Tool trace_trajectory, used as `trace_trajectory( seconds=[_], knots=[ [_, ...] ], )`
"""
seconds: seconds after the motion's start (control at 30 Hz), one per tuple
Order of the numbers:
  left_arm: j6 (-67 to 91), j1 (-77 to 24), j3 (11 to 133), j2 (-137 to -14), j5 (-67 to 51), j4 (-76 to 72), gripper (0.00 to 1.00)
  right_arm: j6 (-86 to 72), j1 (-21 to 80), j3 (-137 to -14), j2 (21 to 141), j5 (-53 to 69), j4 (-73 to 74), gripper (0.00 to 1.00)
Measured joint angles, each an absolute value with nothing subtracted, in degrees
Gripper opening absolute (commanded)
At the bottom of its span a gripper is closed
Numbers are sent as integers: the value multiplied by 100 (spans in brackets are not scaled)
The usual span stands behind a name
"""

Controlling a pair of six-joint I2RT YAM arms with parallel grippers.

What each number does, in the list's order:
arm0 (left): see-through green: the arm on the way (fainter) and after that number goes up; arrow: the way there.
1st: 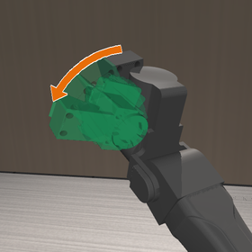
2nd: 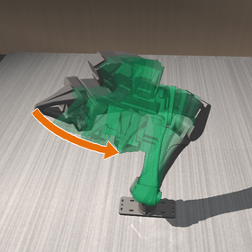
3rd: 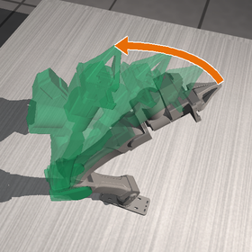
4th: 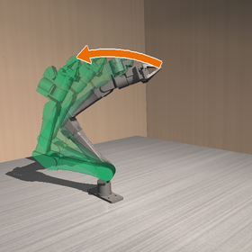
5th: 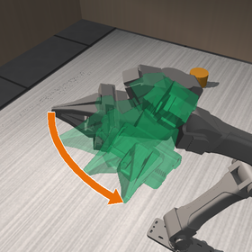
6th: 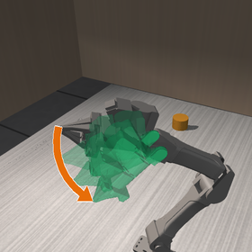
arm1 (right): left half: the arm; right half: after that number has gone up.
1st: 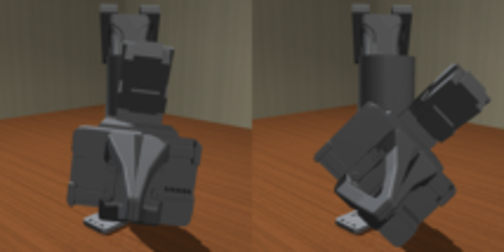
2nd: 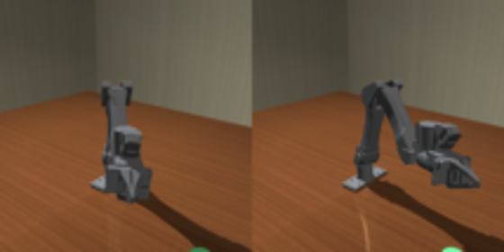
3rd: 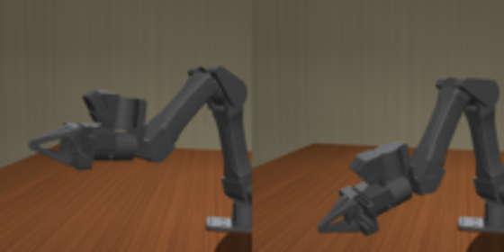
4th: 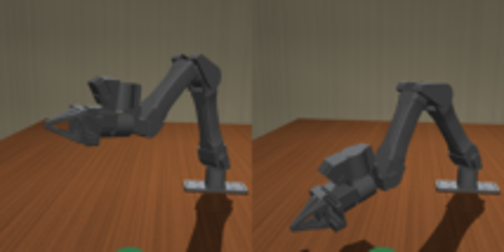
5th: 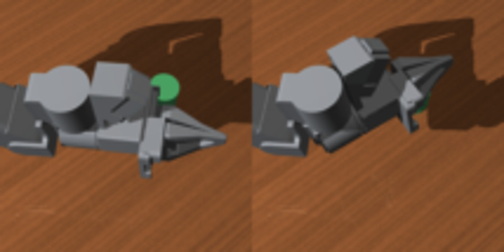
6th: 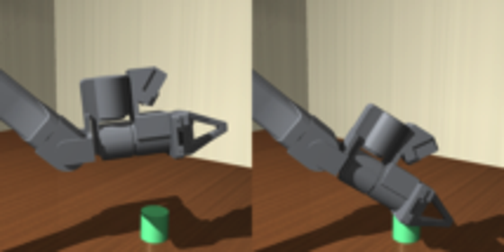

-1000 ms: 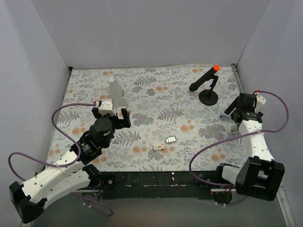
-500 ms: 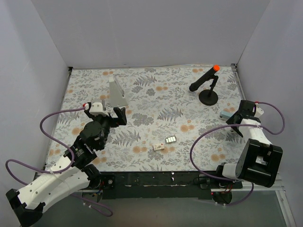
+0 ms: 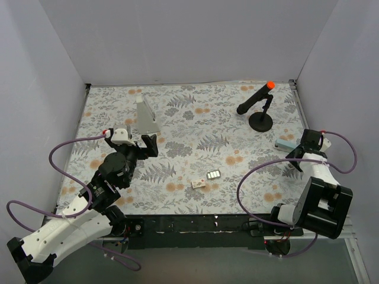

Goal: Load the staples into the stapler

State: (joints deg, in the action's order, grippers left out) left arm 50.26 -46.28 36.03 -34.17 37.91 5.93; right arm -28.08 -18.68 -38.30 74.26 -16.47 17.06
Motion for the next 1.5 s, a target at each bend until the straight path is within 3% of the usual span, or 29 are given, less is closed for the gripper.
trace_trajectory(
  seconds=[0.07, 0.27, 0.57, 1.0, 1.23, 1.5],
  knots=[
    [5004, -4628, 3603, -3417, 3750, 589, 98, -2797, -1868, -3645, 7102, -1439, 1712, 1],
    [4904, -4628, 3564, -3428, 3487, 486, 98, -2731, -1601, -3319, 5996, -913, 1868, 1],
    [4554, -4622, 3387, -3479, 2563, 357, 98, -2034, 255, -3798, 5592, -329, 2318, 1],
    [3260, -4622, 3017, -3642, -169, -3, 98, 392, 2816, -4617, 6716, 1343, 1752, 1],
    [2327, -4622, 2985, -3903, -1284, 113, 98, 1638, 3402, -4792, 7636, 2604, 1153, 1],
    [2161, -4622, 2882, -3999, -1581, 174, 98, 2755, 3691, -6257, 9577, 3881, 1004, 1]
  ],
)
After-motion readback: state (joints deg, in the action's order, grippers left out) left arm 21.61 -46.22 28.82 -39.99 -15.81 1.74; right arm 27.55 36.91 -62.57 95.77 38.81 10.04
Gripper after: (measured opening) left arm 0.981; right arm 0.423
